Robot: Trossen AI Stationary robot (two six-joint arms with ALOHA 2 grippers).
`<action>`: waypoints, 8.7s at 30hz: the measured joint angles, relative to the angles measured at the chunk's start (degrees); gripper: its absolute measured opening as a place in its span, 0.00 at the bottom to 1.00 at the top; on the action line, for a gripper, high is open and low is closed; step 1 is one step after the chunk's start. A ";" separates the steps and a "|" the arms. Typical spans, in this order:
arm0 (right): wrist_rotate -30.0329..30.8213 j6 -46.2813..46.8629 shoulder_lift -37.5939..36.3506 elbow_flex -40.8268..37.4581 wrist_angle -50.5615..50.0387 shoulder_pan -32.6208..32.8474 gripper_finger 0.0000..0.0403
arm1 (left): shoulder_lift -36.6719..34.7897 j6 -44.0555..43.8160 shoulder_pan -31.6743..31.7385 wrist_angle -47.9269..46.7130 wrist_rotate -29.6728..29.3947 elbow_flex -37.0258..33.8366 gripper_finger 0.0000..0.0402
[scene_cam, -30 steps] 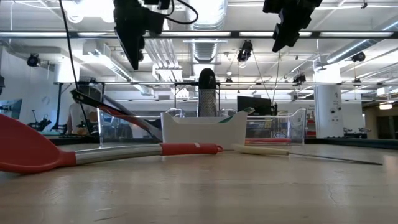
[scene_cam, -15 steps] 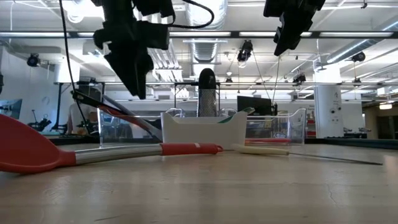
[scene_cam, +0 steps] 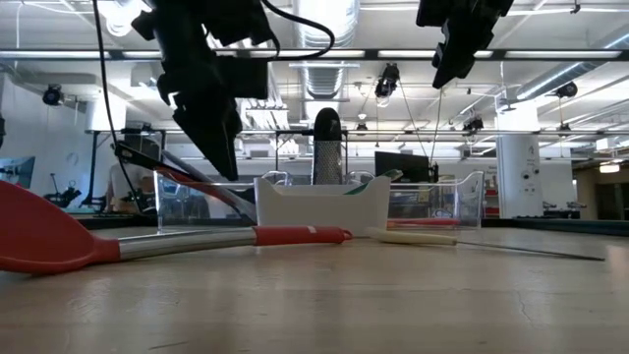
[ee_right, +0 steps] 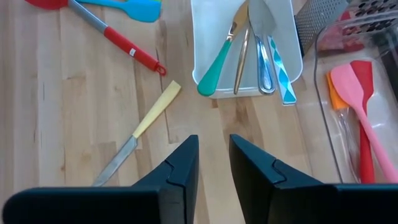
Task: Pick & Place Kitchen Items
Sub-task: Put the green spatula into the right transparent bin
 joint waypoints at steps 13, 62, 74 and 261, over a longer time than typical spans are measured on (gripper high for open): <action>0.00 -0.14 -0.02 0.00 1.13 0.00 0.18 | 0.58 0.61 0.37 8.07 1.79 -4.66 0.63; -0.26 -0.79 -0.04 -0.17 2.40 -0.02 0.20 | 11.78 3.32 -0.83 2.29 15.03 1.29 0.62; -0.24 -0.36 -0.04 -0.20 2.40 -0.02 0.22 | 11.89 1.85 -2.48 1.18 15.09 1.44 0.74; 21.23 -24.35 25.35 10.95 -1.37 -25.81 0.05 | -14.01 9.70 4.63 19.72 -18.69 1.20 0.18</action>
